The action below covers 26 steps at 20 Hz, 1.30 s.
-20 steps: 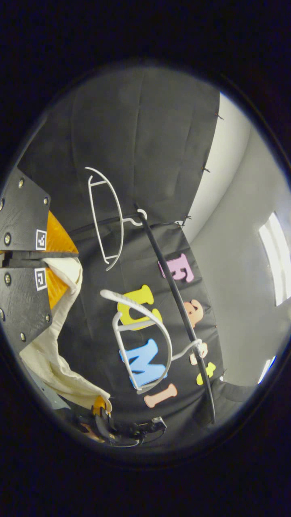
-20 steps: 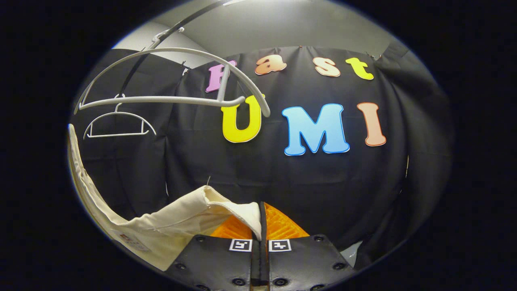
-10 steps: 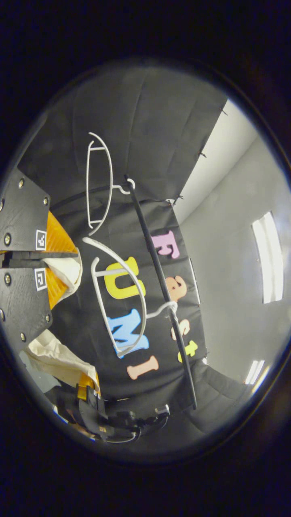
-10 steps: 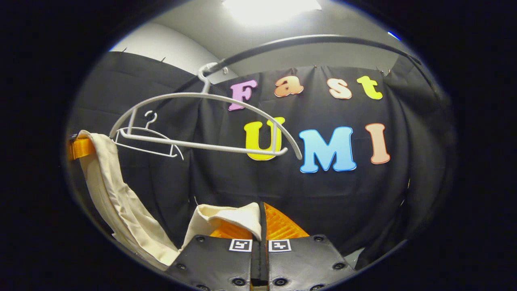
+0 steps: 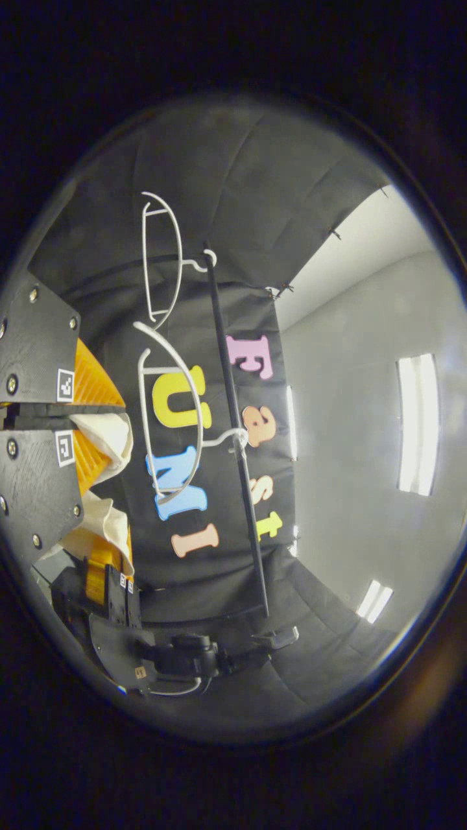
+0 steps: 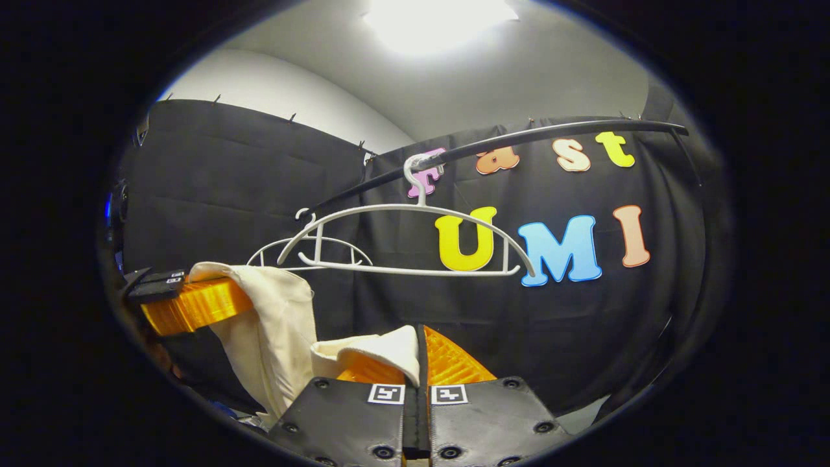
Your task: Grasp the clothes on the hanger with both hands and then place them into the laundry hamper below.
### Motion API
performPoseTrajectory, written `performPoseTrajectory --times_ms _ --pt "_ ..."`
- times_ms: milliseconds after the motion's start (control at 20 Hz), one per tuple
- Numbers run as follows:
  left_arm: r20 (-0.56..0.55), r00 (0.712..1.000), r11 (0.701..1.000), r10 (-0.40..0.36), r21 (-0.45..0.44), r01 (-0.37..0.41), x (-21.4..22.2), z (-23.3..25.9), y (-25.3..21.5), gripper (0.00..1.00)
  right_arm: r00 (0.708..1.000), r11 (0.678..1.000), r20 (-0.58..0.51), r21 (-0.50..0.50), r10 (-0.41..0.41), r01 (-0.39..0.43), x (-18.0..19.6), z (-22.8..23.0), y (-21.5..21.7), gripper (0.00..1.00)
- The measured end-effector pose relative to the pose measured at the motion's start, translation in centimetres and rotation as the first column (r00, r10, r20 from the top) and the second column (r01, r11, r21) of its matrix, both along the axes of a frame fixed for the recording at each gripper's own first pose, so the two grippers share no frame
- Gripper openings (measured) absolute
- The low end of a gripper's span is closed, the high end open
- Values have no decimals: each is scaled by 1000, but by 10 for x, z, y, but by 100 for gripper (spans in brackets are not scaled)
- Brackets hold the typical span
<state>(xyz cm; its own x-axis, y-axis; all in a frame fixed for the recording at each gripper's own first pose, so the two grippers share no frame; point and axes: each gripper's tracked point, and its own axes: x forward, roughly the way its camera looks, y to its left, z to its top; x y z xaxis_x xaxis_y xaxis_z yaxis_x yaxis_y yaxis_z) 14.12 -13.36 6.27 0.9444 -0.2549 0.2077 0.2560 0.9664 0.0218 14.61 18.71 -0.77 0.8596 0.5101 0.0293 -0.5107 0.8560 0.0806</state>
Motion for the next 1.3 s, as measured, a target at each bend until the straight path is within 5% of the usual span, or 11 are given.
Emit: performPoseTrajectory --times_ms 550,850,1300 --pt "-258 966 1000 20 1 -21 3 -177 -19 2 956 992 -272 -91 -106 84 -53 -169 -28 1" --pt "-457 887 997 70 50 -53 -8 -291 -14 2 890 979 -432 -189 -148 71 -79 -267 -28 1" --pt "-658 742 985 132 172 -22 -25 -414 3 1 791 949 -561 -305 -244 76 -95 -351 -41 2"
